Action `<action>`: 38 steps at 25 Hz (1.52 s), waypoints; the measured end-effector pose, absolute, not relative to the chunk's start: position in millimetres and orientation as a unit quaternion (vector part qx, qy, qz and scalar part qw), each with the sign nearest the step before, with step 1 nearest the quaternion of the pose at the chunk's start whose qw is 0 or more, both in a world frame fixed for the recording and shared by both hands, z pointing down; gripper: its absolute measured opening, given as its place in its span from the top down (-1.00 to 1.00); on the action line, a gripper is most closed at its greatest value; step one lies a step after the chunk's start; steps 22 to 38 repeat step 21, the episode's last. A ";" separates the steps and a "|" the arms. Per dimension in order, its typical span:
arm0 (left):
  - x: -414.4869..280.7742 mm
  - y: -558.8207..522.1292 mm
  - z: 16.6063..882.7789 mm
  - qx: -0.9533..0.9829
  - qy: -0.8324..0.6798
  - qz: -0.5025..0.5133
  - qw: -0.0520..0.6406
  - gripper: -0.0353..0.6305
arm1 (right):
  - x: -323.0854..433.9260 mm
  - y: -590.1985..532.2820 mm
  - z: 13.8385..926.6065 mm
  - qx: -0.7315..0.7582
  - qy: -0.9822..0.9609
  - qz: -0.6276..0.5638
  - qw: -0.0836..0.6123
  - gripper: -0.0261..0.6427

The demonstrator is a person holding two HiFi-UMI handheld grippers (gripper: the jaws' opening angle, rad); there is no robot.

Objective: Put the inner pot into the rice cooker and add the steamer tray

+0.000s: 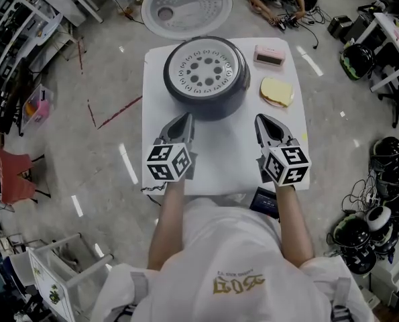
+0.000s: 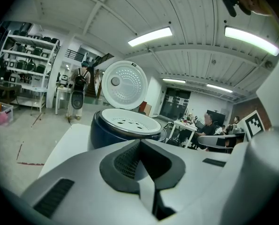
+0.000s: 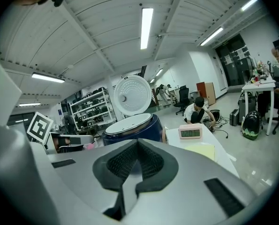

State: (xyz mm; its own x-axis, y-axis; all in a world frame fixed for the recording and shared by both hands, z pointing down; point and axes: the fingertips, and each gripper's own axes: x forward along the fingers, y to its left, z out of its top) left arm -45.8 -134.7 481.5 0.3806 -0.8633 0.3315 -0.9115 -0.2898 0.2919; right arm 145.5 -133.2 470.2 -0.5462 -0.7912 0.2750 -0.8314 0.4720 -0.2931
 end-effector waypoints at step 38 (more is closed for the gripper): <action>-62.9 -147.0 476.0 0.805 -0.557 0.078 0.192 0.84 | 146.8 -151.8 464.5 0.484 -0.852 0.197 0.042 0.89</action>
